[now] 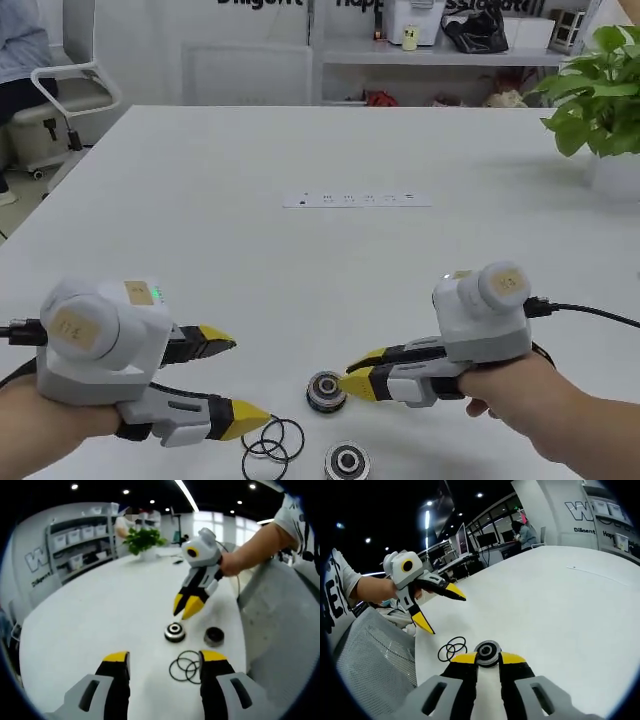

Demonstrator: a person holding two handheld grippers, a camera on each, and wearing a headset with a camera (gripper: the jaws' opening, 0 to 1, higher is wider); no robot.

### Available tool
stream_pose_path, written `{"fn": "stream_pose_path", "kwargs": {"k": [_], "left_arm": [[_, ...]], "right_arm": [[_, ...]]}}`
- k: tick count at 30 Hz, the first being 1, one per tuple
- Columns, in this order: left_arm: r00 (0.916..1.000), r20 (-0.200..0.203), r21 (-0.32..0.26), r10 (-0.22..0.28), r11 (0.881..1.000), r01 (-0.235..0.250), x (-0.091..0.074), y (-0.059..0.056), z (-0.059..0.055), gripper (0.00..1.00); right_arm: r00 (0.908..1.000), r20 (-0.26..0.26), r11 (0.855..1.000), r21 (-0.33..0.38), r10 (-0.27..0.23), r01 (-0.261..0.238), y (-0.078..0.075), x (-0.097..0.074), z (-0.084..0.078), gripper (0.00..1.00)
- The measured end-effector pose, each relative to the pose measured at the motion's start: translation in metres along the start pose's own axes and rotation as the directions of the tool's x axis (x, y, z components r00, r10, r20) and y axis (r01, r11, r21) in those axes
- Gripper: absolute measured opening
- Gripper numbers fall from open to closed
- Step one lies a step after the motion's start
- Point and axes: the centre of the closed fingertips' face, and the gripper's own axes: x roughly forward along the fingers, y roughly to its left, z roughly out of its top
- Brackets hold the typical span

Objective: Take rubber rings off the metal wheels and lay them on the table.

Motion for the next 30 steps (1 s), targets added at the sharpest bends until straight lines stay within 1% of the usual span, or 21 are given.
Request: {"fn": "stream_pose_path", "kwargs": {"k": [3, 4, 7, 14, 16, 19, 25, 30], "left_arm": [[1.0, -0.002, -0.003, -0.003, 1.0, 0.003, 0.003, 0.0, 0.001, 0.55], [1.0, 0.001, -0.008, -0.005, 1.0, 0.005, 0.005, 0.002, 0.001, 0.55], [0.9999, 0.008, -0.015, -0.009, 1.0, 0.009, 0.009, 0.001, 0.004, 0.53], [0.9996, 0.008, -0.023, -0.026, 0.999, 0.026, 0.02, -0.003, 0.006, 0.51], [0.9994, 0.015, -0.037, -0.03, 0.999, 0.03, 0.022, -0.003, 0.007, 0.5], [0.9994, 0.017, -0.042, -0.031, 0.999, 0.032, 0.026, -0.002, 0.008, 0.49], [0.9985, 0.008, -0.046, -0.053, 0.998, 0.054, 0.035, -0.007, 0.007, 0.44], [0.9976, 0.005, -0.046, -0.07, 0.997, 0.07, 0.043, -0.012, 0.008, 0.43]], "right_arm": [[0.9998, -0.018, 1.0, -0.019, -0.009, 0.009, -0.004, -0.001, -0.004, 0.15], [0.9997, -0.022, 1.0, -0.023, -0.009, 0.009, -0.004, -0.002, -0.005, 0.15], [0.9993, -0.035, 0.999, -0.038, -0.008, 0.006, -0.005, -0.002, -0.009, 0.17], [0.9985, -0.055, 0.999, -0.052, 0.002, -0.005, -0.002, 0.002, -0.016, 0.17], [0.9979, -0.064, 0.998, -0.061, 0.004, -0.008, -0.001, 0.004, -0.018, 0.17], [0.9975, -0.071, 0.998, -0.064, 0.007, -0.011, -0.001, 0.006, -0.02, 0.17], [0.9962, -0.086, 0.997, -0.08, 0.014, -0.021, 0.002, 0.011, -0.024, 0.17], [0.9959, -0.089, 0.996, -0.092, 0.014, -0.022, 0.002, 0.014, -0.026, 0.17]]}}
